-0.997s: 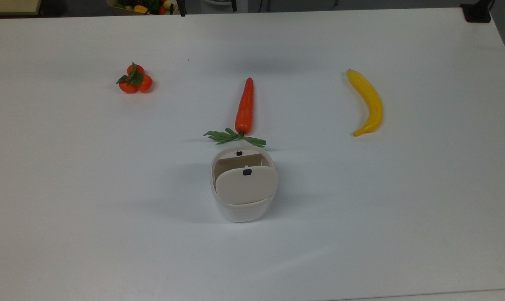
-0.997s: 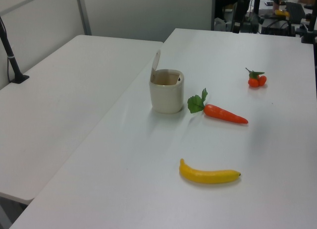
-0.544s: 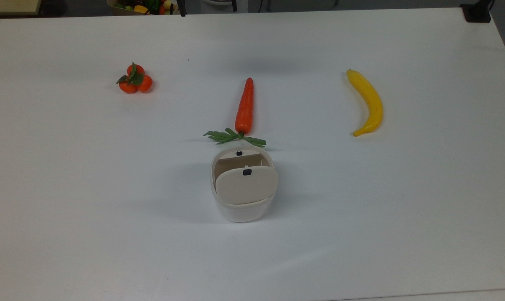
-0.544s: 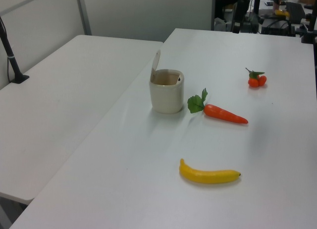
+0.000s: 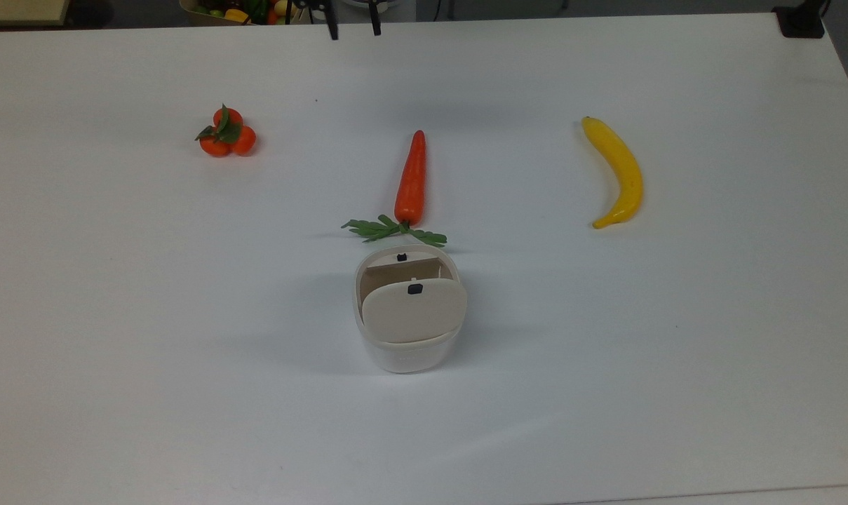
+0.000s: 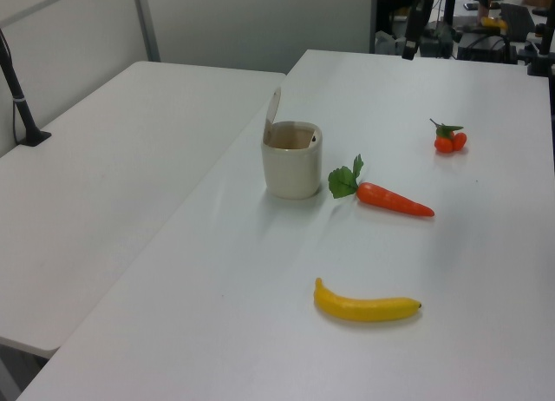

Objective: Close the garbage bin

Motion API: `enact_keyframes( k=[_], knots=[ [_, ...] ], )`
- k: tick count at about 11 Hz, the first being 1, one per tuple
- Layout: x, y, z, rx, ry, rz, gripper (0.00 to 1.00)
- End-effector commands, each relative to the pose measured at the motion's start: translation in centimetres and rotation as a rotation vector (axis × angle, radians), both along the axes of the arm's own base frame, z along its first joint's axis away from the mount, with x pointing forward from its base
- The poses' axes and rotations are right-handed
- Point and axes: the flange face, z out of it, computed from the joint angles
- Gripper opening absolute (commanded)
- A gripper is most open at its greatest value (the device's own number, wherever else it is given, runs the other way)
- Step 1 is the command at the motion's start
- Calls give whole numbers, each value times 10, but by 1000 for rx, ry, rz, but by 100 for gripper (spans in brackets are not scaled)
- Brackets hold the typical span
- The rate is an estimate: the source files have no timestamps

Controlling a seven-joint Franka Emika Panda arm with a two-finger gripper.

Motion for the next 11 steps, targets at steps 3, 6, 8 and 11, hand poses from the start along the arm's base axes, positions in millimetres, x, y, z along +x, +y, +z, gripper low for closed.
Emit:
enact_keyframes(
  k=[3,6,8,11],
  knots=[
    [6,-1,-4,48,-33,5,5],
    [10,0,-3,65,-56,0,0],
    [18,1,-4,80,-95,-17,0],
    [35,3,-8,118,-175,-54,0]
  ],
)
